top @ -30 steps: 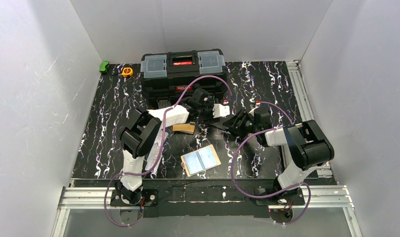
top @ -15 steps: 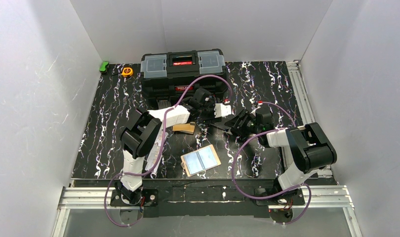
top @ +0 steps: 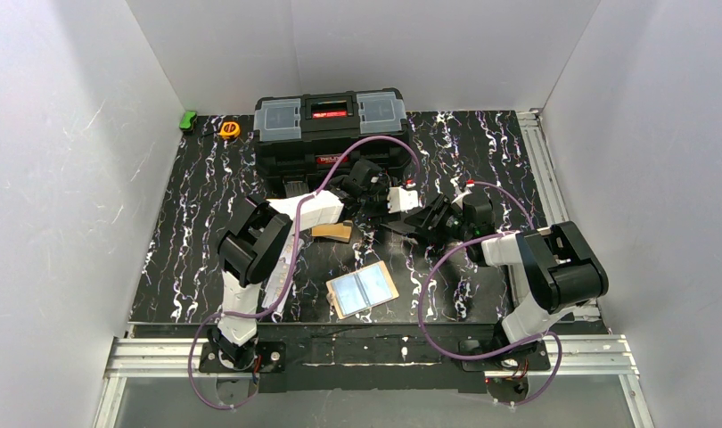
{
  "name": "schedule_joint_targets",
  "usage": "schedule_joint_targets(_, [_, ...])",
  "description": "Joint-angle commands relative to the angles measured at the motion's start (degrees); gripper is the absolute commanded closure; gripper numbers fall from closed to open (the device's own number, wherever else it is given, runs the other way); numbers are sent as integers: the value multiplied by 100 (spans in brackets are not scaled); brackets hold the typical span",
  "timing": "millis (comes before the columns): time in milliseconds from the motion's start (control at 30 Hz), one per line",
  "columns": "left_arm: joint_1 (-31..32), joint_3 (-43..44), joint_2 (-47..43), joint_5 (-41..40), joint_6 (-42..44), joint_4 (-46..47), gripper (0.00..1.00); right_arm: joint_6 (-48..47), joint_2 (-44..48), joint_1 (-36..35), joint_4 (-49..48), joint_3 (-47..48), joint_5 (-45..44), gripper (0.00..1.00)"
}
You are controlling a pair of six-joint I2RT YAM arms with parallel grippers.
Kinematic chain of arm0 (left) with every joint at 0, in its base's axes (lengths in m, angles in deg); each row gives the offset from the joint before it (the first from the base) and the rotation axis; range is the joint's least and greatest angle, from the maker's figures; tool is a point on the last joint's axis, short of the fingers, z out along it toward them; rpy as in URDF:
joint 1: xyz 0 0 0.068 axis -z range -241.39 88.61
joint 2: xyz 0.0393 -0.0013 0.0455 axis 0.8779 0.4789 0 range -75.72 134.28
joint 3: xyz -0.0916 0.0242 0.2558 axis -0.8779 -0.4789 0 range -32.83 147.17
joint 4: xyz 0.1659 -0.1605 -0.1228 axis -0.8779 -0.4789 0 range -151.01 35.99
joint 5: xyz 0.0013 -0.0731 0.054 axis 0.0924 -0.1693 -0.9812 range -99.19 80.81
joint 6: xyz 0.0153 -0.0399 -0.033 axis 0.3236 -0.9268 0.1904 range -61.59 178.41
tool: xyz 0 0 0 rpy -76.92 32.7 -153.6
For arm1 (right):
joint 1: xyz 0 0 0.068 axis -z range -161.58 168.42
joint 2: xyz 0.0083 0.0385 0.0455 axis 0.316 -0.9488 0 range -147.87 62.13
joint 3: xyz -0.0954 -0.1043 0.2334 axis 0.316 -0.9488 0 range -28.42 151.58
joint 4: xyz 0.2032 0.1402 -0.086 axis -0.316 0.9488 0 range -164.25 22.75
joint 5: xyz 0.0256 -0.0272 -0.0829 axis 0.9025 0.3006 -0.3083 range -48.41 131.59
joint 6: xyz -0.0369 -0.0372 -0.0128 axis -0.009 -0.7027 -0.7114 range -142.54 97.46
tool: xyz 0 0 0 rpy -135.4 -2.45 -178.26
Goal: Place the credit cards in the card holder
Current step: Pick up the credit card from the center of the board.
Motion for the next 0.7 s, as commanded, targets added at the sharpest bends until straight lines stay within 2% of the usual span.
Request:
schedule_joint_targets(0, [70, 118, -265, 171, -71, 9, 41, 57, -11, 19, -341, -57, 91, 39])
schedule_joint_targets(267, [145, 136, -217, 229, -82, 8, 41, 246, -186, 19, -738, -121, 230, 41])
schedule_joint_targets(500, [163, 126, -208, 262, -61, -65, 41, 645, -535, 27, -1560, -381, 354, 42])
schedule_joint_targets(667, [169, 135, -198, 264, -39, -105, 41, 670, -437, 60, -1603, -434, 369, 44])
